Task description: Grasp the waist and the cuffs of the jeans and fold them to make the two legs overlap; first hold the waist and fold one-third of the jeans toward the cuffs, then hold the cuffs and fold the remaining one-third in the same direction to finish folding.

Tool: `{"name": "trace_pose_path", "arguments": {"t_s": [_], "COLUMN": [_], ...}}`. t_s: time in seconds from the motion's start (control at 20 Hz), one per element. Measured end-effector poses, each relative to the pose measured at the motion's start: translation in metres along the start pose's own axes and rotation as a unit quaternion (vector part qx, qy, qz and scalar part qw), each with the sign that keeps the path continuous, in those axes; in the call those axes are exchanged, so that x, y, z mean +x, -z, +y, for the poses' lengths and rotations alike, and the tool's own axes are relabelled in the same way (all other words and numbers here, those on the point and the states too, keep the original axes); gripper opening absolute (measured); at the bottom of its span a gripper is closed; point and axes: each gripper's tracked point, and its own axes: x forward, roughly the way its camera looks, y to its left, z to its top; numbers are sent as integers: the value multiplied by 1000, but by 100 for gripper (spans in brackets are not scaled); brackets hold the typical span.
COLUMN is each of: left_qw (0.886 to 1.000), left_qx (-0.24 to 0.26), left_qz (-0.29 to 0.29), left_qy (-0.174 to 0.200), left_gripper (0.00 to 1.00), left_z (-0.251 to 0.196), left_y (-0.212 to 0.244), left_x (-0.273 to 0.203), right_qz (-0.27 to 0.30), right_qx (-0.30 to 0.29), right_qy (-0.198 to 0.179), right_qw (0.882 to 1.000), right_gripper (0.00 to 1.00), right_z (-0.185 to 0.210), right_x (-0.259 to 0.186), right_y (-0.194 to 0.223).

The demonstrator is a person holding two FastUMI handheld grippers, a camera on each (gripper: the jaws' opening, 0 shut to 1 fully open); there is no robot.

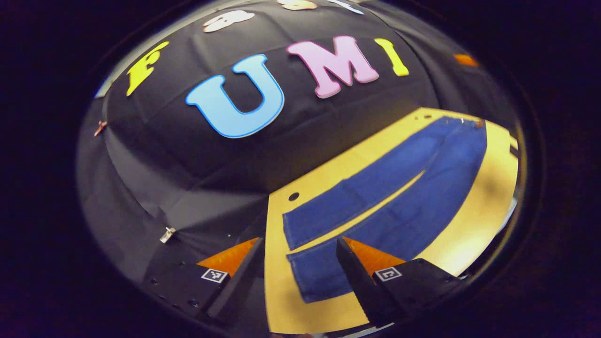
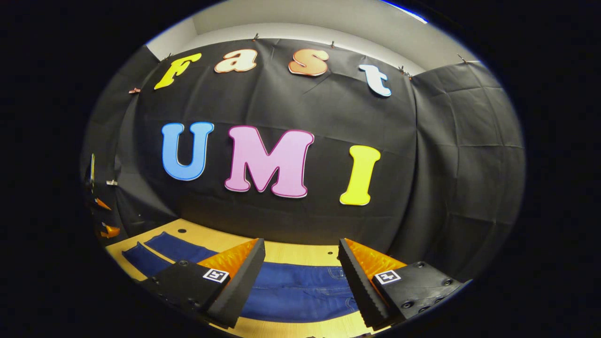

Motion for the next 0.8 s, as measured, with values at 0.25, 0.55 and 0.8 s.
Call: {"name": "trace_pose_path", "arguments": {"t_s": [0.25,0.55,0.8], "left_qw": [957,941,931], "left_qx": [263,290,322], "left_qz": [74,115,94], "left_qy": [102,131,145], "left_gripper": [97,98,93], "left_z": [-32,-41,-42], "left_y": [113,164,150], "left_x": [21,62,104], "right_qz": [43,83,90], "right_qx": [-23,-35,-80], "right_qy": [-9,8,44], "right_qw": [999,996,992], "right_gripper": [96,96,96], "right_z": [6,-5,-43], "right_x": [2,4,13], "right_y": [30,63,74]}}
